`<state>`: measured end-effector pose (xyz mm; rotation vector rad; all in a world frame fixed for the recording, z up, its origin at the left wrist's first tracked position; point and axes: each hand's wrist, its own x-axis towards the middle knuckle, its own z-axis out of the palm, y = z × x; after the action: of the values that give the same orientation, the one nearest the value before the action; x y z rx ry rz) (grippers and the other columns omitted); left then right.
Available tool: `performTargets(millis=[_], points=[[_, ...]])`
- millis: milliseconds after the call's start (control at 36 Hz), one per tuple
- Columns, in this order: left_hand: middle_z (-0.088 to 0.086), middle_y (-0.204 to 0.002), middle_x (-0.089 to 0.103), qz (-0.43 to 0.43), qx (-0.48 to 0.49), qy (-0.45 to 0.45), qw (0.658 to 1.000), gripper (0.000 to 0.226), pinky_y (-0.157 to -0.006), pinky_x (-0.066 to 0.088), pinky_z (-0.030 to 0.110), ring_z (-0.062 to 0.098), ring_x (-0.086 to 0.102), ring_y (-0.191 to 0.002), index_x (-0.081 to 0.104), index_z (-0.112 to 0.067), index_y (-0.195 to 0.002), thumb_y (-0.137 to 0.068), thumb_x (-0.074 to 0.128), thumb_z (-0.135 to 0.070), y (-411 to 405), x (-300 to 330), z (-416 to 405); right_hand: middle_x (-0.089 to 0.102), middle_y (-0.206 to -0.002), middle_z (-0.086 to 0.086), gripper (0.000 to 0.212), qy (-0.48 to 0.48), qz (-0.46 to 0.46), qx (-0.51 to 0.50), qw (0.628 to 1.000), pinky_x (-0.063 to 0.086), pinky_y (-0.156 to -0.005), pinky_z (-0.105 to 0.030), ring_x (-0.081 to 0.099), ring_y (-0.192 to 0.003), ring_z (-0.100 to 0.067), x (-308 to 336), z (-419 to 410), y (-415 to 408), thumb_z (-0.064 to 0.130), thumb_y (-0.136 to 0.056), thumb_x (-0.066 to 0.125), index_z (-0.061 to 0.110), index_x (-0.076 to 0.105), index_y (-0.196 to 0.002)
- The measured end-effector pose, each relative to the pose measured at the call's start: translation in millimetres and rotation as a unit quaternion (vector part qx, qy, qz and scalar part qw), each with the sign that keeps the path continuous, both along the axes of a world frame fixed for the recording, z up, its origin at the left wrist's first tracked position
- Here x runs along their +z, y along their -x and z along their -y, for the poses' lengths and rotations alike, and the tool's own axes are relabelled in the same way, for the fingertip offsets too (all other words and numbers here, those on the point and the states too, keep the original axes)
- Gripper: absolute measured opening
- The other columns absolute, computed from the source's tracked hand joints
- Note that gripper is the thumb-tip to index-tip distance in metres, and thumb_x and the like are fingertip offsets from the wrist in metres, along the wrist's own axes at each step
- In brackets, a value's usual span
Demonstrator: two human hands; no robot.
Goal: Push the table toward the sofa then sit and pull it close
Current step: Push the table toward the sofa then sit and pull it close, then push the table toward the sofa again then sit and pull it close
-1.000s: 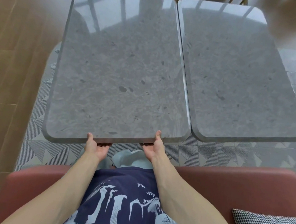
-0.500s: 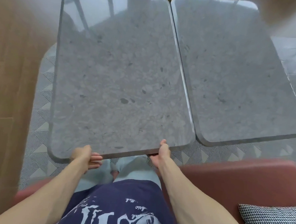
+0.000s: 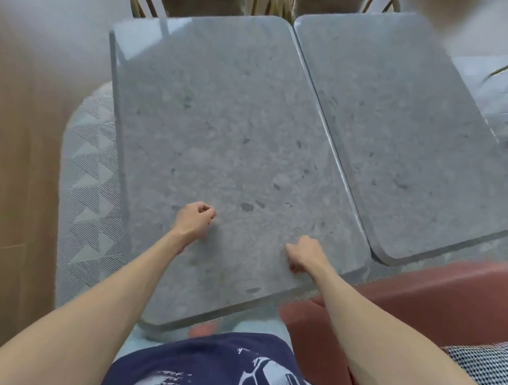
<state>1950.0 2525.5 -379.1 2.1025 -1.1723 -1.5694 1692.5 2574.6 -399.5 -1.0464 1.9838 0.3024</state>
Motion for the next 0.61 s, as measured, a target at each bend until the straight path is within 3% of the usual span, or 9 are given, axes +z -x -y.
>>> performTargets(millis=[83,222,278,361,500,611], points=[[0.016,-0.105,0.074,0.011,-0.027,-0.002,1.000,0.022,-0.085,0.051,0.036,0.032,0.067,-0.104,0.074,-0.008,-0.104,-0.094,0.059,-0.020,-36.9,-6.4,5.0,0.073,-0.089,-0.018,0.029,0.080,0.035,-0.031,0.996,0.056,-0.083,-0.039,0.069,-0.087,-0.031,-0.9,22.1,-63.6,0.028,-0.086,0.051,0.006,0.070,-0.082],[0.011,-0.107,0.072,-0.053,-0.023,0.041,0.998,0.017,-0.091,0.050,0.038,0.029,0.065,-0.108,0.071,-0.014,-0.101,-0.095,0.058,-0.022,-113.1,-7.8,43.2,0.073,-0.102,-0.008,0.027,0.182,0.138,-0.107,0.968,0.050,-0.081,-0.029,0.068,-0.097,-0.023,7.2,65.6,-181.4,0.031,-0.092,0.059,0.012,0.071,-0.107],[0.008,-0.105,0.071,-0.093,-0.018,0.072,0.993,0.016,-0.096,0.048,0.042,0.028,0.065,-0.108,0.070,-0.015,-0.101,-0.096,0.058,-0.023,-149.0,-1.8,63.3,0.070,-0.097,-0.005,0.024,0.240,0.176,-0.141,0.944,0.047,-0.079,-0.028,0.067,-0.094,-0.021,12.1,85.6,-232.4,0.029,-0.095,0.059,0.011,0.070,-0.107],[0.012,-0.112,0.071,-0.156,-0.008,0.111,0.981,0.021,-0.096,0.049,0.044,0.026,0.066,-0.106,0.069,-0.011,-0.110,-0.098,0.055,-0.021,-210.7,13.6,93.7,0.067,-0.095,-0.001,0.018,0.318,0.226,-0.204,0.898,0.051,-0.089,-0.041,0.065,-0.097,-0.020,20.6,113.8,-311.3,0.026,-0.098,0.056,0.015,0.068,-0.104],[0.018,-0.113,0.068,-0.221,0.026,0.158,0.962,0.025,-0.077,0.053,0.025,0.021,0.062,-0.096,0.065,-0.003,-0.115,-0.102,0.048,-0.016,-311.5,67.5,134.0,0.069,-0.103,-0.006,0.019,0.356,0.317,-0.331,0.814,0.054,-0.084,-0.041,0.066,-0.097,-0.023,64.0,146.9,-421.0,0.024,-0.102,0.049,0.017,0.066,-0.100],[0.009,-0.114,0.071,-0.214,0.019,0.187,0.959,0.029,-0.093,0.051,0.040,0.023,0.067,-0.106,0.064,-0.004,-0.119,-0.103,0.046,-0.019,-384.2,106.9,165.8,0.071,-0.105,-0.004,0.025,0.372,0.367,-0.337,0.783,0.055,-0.087,-0.037,0.068,-0.102,-0.023,108.5,176.3,-477.4,0.025,-0.102,0.047,0.012,0.066,-0.110]])
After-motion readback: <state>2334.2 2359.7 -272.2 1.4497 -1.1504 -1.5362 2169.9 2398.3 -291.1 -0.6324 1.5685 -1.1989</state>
